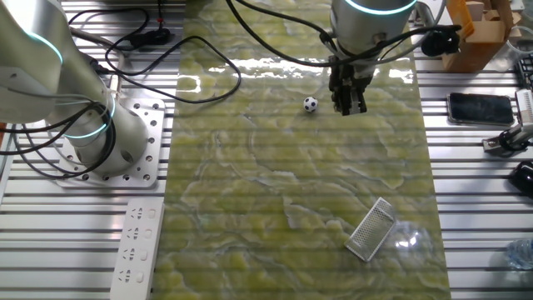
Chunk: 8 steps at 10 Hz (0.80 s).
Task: Push the soccer ball into the goal
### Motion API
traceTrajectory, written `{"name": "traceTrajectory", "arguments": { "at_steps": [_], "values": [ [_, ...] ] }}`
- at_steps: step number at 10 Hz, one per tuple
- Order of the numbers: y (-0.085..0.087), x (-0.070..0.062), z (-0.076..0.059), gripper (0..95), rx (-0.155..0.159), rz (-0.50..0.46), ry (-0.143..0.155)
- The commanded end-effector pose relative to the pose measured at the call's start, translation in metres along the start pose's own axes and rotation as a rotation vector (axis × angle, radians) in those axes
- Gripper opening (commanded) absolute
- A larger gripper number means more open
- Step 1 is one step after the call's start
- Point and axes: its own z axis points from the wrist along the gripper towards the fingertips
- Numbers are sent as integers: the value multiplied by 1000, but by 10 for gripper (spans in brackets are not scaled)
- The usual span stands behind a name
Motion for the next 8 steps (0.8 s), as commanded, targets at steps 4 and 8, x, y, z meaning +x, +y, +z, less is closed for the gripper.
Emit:
{"name": "traceTrajectory", "arguments": {
  "at_steps": [4, 8],
  "values": [
    [0, 0, 0, 0, 3, -23, 2],
    [0, 0, 0, 0, 7, -18, 7]
  ]
}}
